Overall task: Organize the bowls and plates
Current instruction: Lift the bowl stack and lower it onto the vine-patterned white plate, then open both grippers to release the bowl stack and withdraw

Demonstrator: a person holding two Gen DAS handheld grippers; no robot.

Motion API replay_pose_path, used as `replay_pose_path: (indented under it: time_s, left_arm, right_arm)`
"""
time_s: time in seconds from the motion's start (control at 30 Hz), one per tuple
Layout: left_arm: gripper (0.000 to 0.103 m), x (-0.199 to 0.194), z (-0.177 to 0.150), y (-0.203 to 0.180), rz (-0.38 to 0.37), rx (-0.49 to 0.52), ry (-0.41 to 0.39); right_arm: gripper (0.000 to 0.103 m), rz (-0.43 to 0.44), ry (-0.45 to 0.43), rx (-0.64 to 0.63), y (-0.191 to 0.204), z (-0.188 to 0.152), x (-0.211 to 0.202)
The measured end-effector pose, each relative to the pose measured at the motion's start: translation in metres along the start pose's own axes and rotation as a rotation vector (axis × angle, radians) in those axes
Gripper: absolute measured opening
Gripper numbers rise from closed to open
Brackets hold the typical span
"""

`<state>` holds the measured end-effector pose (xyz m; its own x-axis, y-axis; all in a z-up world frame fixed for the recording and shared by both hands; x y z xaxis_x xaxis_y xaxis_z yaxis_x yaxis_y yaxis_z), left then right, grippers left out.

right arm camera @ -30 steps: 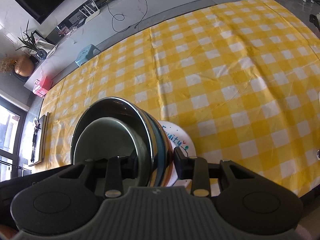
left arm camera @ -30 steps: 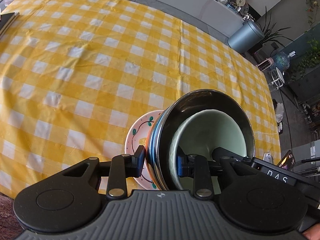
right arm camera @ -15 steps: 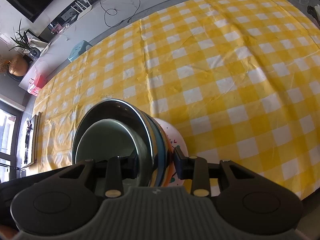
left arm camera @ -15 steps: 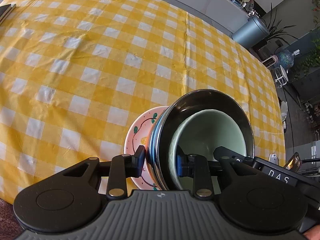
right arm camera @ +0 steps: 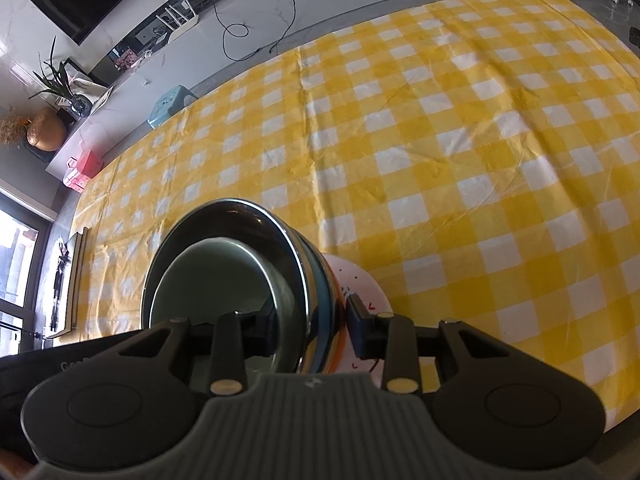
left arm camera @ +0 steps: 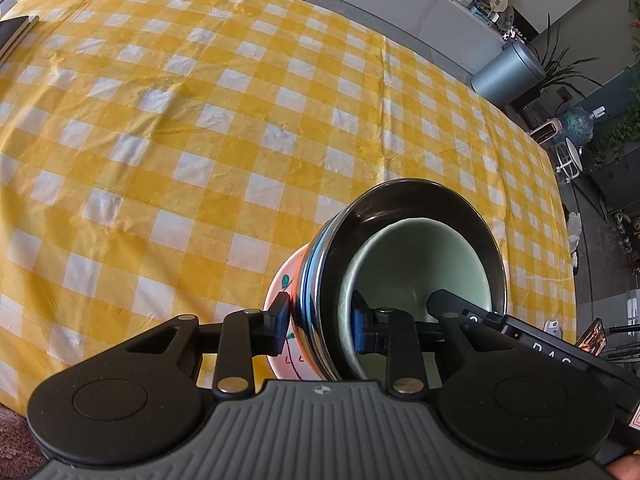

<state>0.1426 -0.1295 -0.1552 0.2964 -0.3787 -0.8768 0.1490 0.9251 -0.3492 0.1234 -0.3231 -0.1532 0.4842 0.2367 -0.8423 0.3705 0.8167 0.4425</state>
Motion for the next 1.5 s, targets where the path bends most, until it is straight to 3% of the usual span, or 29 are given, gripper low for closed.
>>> replay_pose_path:
  time_s: [0.23, 0.4, 0.67, 1.07, 1.23, 1.5]
  left_arm:
    - [0.035, -0.008, 0.003, -0.003, 0.008, 0.043, -0.051]
    - [0.048, -0.024, 0.006, -0.008, 0.022, 0.089, -0.11]
    - [0.056, -0.056, -0.003, -0.012, 0.069, 0.199, -0.223]
    - [0.057, -0.107, -0.046, -0.005, 0.204, 0.411, -0.406]
    - [0.059, -0.124, -0.07, 0.001, 0.227, 0.456, -0.464]
    - [0.071, -0.134, -0.106, 0.002, 0.276, 0.553, -0.543]
  right_arm:
    - [0.036, -0.009, -0.032, -0.037, 0.004, 0.001, -0.004]
    - [0.045, -0.044, -0.089, -0.091, 0.01, 0.001, -0.015]
    - [0.055, -0.082, -0.203, -0.191, 0.021, -0.008, -0.045]
    - [0.062, -0.032, -0.348, -0.425, 0.049, -0.066, -0.089]
    - [0.064, -0.001, -0.366, -0.472, 0.047, -0.093, -0.102]
    - [0.074, -0.008, -0.429, -0.58, 0.041, -0.129, -0.112]
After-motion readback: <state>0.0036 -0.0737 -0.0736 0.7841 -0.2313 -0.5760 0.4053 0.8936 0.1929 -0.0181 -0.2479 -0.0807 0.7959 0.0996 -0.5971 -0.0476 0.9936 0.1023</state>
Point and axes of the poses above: each gripper's, at about its wrist camera, not at the fingertips, and x roughly the way its jaws point, y to its left, z to its top, the point moved 6 cm from there along x, roughly the way its jaws point, and after that the axes turned 7 degrees about x, right-handed, at the moved point
